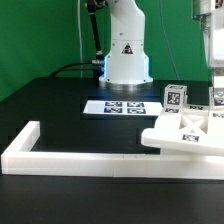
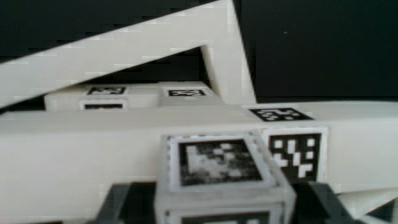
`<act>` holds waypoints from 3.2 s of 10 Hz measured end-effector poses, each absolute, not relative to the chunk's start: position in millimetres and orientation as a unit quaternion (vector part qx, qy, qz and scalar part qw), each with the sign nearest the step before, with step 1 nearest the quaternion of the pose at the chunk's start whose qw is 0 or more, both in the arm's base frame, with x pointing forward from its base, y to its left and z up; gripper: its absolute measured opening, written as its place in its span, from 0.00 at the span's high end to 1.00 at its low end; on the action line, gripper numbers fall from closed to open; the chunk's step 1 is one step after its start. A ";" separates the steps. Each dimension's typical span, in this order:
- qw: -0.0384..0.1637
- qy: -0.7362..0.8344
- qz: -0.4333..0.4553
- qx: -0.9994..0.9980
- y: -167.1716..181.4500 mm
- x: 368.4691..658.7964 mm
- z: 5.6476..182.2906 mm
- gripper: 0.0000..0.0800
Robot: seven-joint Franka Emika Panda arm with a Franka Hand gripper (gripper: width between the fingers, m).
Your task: Assemble chair
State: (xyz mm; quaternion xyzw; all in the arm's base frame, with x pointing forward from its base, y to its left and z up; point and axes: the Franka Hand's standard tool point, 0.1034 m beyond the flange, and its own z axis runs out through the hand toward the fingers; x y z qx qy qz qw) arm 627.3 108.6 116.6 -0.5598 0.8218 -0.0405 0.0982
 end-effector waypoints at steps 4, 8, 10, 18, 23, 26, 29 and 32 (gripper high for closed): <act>0.098 0.772 -0.047 -0.626 106.2 631.3 120.1 0.37; 0.088 0.632 -0.068 -0.767 107.5 632.9 121.2 0.19; 0.078 0.550 -0.078 -0.828 108.4 633.6 121.3 0.19; 0.027 0.317 -0.076 -0.945 101.6 630.3 117.7 0.21; 0.027 0.319 -0.077 -0.944 101.3 630.7 117.9 0.64; 0.030 0.346 -0.076 -0.935 101.2 630.7 118.0 0.64; 0.042 0.490 -0.069 -0.868 104.4 629.7 117.7 0.64; 0.056 0.620 -0.054 -0.781 108.0 628.0 117.1 0.64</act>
Offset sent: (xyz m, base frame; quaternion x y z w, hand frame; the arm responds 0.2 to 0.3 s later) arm 0.0061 0.0047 0.0088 -0.0092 -0.0283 -0.1045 0.9941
